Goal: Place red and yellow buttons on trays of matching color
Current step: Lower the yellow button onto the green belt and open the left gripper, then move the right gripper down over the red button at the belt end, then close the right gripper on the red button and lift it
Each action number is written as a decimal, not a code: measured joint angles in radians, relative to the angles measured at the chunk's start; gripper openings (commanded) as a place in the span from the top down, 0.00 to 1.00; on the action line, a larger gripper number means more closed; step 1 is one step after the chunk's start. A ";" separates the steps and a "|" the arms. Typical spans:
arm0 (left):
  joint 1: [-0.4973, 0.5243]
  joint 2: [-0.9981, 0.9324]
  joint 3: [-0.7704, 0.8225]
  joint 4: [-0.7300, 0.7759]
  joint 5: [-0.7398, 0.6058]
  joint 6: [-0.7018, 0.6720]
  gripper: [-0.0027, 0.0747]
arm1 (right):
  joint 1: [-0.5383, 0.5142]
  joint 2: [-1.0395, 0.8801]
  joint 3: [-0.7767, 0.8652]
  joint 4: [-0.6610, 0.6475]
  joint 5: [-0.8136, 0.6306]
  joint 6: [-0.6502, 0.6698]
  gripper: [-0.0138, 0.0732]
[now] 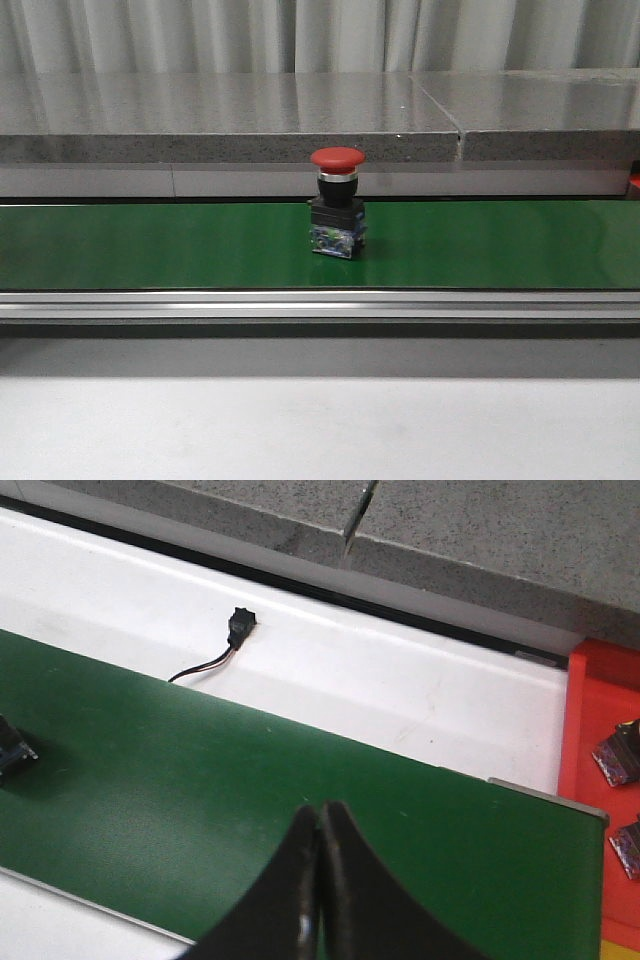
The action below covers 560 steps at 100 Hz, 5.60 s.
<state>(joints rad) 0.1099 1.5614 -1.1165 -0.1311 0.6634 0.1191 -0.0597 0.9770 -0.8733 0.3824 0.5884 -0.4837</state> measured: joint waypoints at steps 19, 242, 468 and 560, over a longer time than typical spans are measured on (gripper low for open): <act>0.000 0.001 0.000 0.000 0.000 0.000 0.99 | 0.000 0.000 0.000 0.000 0.000 0.000 0.92; -0.249 -0.965 0.584 -0.044 -0.184 0.000 0.68 | 0.000 0.000 0.000 0.000 0.000 0.000 0.92; -0.249 -1.047 0.633 -0.049 -0.187 0.000 0.99 | -0.159 0.444 -0.317 -0.052 0.188 0.070 0.74; -0.249 -1.047 0.633 -0.049 -0.187 0.000 0.99 | -0.627 0.913 -0.540 -0.032 0.031 0.079 0.74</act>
<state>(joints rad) -0.1393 0.5140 -0.4837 -0.1799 0.4761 0.1191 -0.6868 1.8902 -1.4137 0.3504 0.6190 -0.4048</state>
